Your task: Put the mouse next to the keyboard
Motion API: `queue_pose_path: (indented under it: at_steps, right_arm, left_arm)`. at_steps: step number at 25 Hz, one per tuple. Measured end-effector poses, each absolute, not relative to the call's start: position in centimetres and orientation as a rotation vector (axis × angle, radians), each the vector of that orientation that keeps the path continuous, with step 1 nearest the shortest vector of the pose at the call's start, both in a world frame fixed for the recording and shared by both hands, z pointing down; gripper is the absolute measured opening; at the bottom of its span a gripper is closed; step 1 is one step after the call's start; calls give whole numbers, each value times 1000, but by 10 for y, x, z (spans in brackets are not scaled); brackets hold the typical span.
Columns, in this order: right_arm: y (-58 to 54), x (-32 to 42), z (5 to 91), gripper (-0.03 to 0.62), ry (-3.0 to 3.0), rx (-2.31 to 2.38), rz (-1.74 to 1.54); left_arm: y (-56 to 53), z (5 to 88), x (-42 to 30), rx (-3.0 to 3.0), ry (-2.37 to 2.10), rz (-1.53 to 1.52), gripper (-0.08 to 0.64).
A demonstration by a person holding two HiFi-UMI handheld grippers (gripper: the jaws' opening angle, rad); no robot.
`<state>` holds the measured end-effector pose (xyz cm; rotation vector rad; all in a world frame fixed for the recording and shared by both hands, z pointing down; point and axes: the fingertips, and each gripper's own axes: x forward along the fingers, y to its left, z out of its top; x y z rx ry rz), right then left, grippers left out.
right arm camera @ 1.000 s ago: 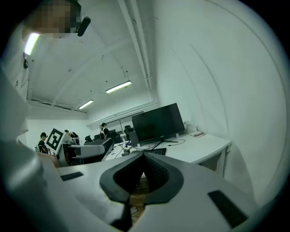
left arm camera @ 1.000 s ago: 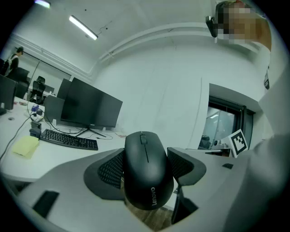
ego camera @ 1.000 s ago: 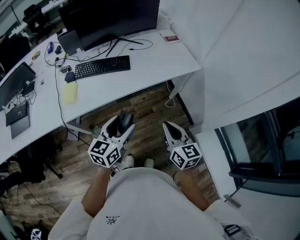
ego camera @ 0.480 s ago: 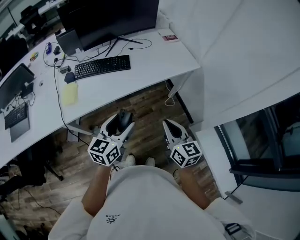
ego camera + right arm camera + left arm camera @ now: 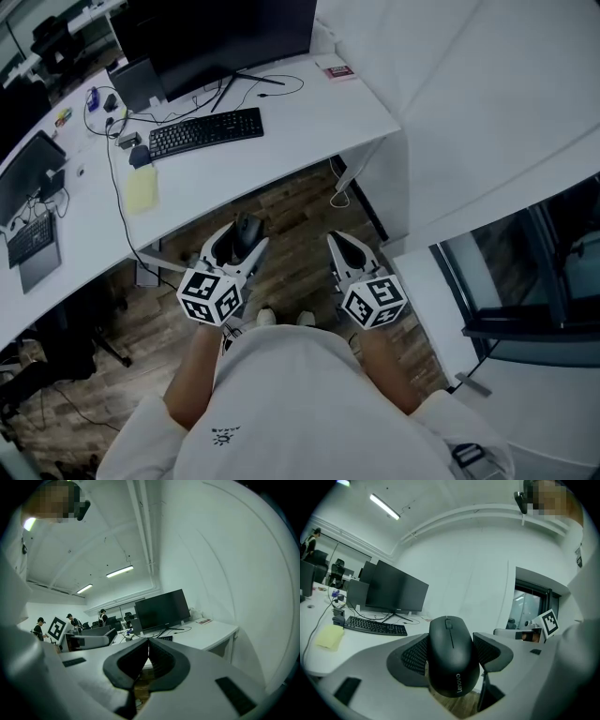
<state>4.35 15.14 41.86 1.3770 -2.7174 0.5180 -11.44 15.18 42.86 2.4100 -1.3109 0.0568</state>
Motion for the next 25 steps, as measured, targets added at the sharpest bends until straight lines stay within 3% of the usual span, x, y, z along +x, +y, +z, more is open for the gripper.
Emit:
queue_pose_path:
  at_steps: [25]
  right_arm:
    - [157,17,430,20,-2632,1448,515]
  left_arm:
    - [151,449,-146,2400,-1245,53,299]
